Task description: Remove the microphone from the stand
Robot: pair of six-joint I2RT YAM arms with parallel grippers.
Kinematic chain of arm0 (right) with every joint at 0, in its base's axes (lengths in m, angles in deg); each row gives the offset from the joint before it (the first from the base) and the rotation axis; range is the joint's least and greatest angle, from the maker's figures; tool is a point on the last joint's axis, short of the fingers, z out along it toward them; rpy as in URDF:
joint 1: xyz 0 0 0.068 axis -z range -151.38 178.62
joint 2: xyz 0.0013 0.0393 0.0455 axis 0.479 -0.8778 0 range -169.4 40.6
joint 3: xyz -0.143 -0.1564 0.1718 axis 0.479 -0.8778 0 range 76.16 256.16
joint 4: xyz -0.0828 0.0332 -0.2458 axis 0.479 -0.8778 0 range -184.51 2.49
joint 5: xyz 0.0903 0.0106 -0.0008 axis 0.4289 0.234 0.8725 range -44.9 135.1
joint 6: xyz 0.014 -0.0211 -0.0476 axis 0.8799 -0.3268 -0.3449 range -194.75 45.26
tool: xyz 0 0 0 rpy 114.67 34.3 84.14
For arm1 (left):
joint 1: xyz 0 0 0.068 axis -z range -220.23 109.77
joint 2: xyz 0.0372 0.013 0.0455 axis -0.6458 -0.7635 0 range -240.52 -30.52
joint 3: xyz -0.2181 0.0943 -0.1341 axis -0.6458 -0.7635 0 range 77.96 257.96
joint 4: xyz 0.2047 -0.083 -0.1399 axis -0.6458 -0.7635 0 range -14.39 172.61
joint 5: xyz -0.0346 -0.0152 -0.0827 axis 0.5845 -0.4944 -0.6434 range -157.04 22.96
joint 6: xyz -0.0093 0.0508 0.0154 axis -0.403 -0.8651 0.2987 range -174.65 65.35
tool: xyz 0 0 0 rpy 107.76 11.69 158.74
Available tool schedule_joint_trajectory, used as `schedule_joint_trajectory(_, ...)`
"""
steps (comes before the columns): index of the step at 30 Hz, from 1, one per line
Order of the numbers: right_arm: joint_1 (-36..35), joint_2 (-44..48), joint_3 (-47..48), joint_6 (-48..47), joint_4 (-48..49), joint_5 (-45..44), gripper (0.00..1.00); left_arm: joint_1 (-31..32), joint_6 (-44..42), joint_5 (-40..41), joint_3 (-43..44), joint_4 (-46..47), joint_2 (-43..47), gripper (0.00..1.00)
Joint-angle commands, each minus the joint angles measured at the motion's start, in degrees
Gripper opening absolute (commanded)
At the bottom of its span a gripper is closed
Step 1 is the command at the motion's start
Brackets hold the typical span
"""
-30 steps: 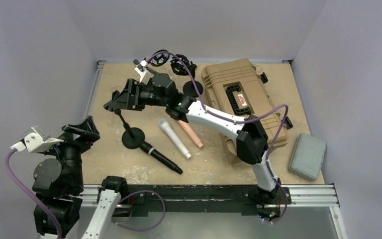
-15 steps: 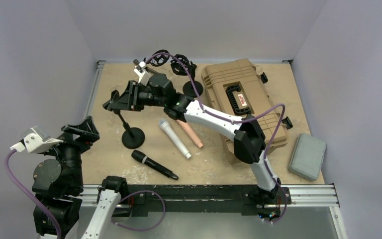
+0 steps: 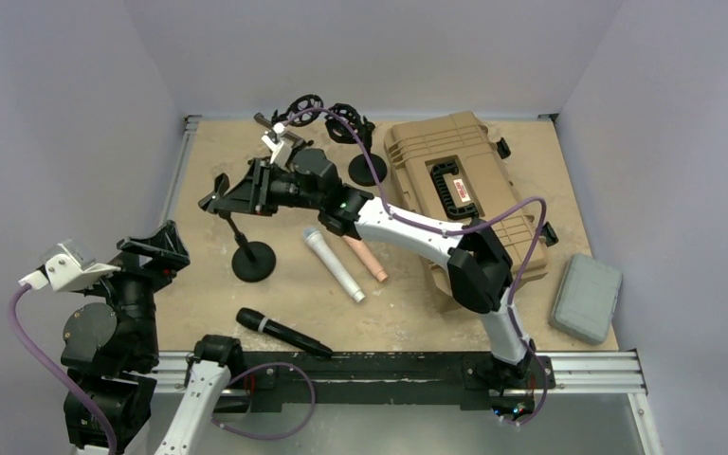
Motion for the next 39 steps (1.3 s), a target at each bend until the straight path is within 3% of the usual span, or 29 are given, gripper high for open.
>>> schedule_joint_trajectory(1, 0.1, 0.0, -6.0, -1.5, -3.5, -0.5, 0.17, 0.4, -0.8, 0.0, -0.2, 2.7, -1.0, 0.83)
schedule_joint_trajectory(24, 1.2, -2.4, -19.8, 0.9, 4.2, 2.3, 0.16, 0.4, 0.2, -1.3, -1.6, 2.7, -2.2, 0.83)
schedule_joint_trajectory(32, 1.3, -4.9, -15.3, -2.5, -2.4, -0.8, 0.17, 0.4, -0.6, -3.9, -2.3, 3.5, -3.9, 0.83)
schedule_joint_trajectory(36, 1.3, -3.2, -13.9, -4.4, -3.5, -2.2, 0.24, 0.4, -1.9, -7.2, -0.2, 1.2, -9.4, 0.88)
schedule_joint_trajectory(39, 1.4, -1.9, -12.3, -6.1, -3.6, -1.5, 0.38, 0.4, -1.8, -9.4, 1.9, -0.5, -13.8, 0.89)
